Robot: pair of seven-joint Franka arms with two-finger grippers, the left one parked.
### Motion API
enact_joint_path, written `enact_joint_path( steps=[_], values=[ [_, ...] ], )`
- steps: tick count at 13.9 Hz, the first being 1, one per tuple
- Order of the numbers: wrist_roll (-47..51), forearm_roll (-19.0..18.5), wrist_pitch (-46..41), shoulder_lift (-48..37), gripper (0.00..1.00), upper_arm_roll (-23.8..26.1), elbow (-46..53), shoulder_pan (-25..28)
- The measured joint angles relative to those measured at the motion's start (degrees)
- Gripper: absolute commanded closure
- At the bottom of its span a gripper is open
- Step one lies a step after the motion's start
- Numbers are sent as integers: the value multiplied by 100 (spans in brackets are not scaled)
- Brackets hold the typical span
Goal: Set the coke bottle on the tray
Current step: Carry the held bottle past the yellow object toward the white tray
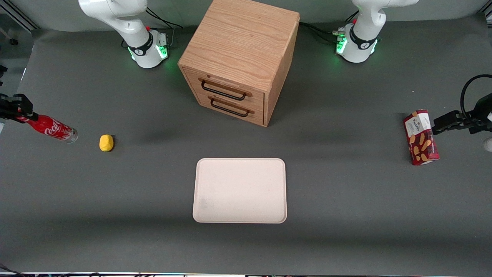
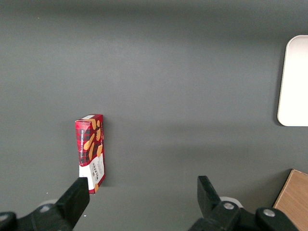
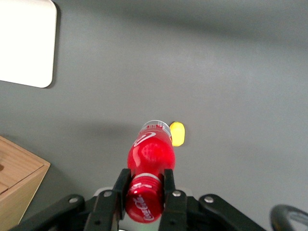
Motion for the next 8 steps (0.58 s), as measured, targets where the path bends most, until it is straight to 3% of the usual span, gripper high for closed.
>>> enact_joint_path(
  steps=[4,8],
  values=[
    [12,4,-129,18,100,30,141,149],
    [665,5,-122,195,100,54,209,847]
  ],
)
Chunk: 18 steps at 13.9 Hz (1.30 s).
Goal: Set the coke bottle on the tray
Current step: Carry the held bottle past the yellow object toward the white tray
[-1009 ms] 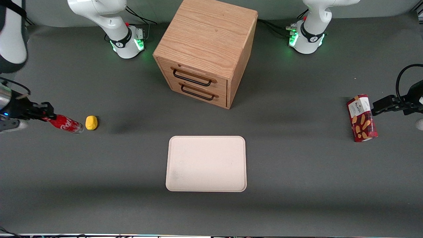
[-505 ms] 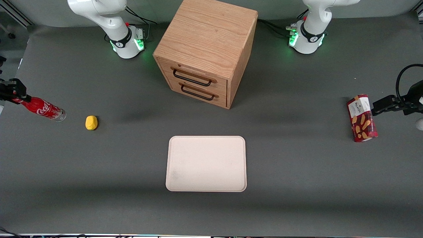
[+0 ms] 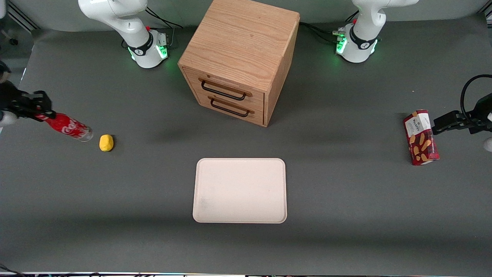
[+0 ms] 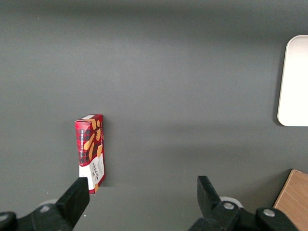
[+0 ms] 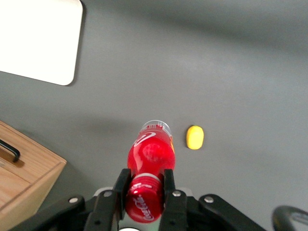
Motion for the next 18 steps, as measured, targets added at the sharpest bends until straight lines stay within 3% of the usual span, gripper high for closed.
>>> enact_joint_path(
  steps=[11,18],
  values=[
    [2663,391,84,1485,100,24,1457,1801],
    [3521,404,470,2171,100,24,1949,2312]
  ],
)
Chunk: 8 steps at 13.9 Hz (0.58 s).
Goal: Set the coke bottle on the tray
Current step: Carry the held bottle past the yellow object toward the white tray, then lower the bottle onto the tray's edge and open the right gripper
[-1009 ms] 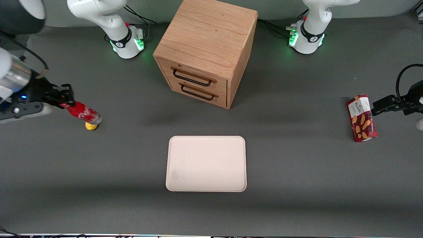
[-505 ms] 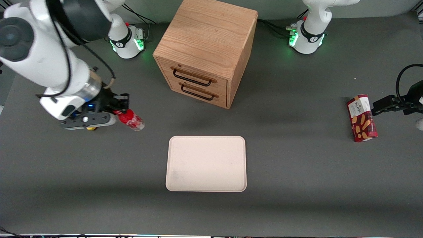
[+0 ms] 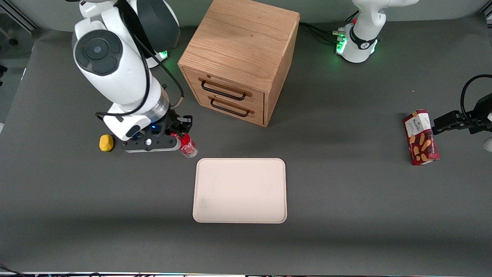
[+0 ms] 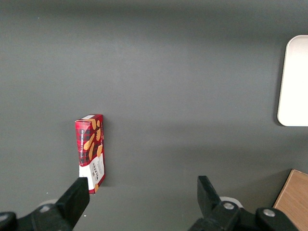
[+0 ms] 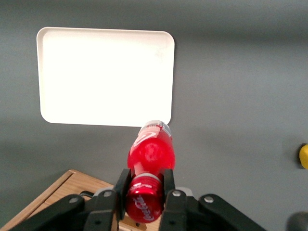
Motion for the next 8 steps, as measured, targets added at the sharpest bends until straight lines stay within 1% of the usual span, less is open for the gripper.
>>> enact_joint_path(
  steps=[4,8],
  values=[
    [0,1,465,389,100,-31,-4,-37],
    [0,17,1232,916,100,-45,-14,-124]
  ],
)
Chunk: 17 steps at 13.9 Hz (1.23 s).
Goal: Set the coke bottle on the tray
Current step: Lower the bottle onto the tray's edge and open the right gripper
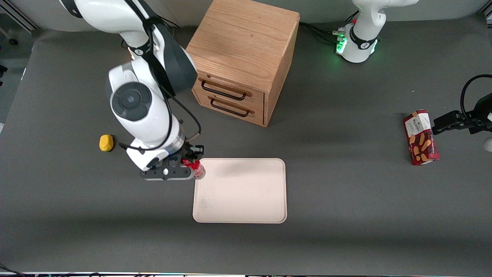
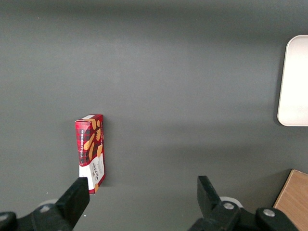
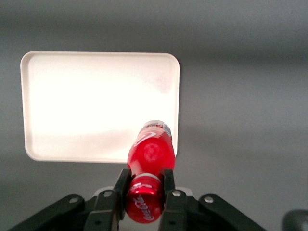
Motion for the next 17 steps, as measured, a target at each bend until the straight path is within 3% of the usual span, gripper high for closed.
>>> enact_joint_path(
  steps=[5,9,17],
  values=[
    [0,309,716,508,100,-8,-84,-208],
    [0,329,1265,651,100,-8,-374,-311],
    [0,396,1571,839,100,3,-552,-296]
  ],
)
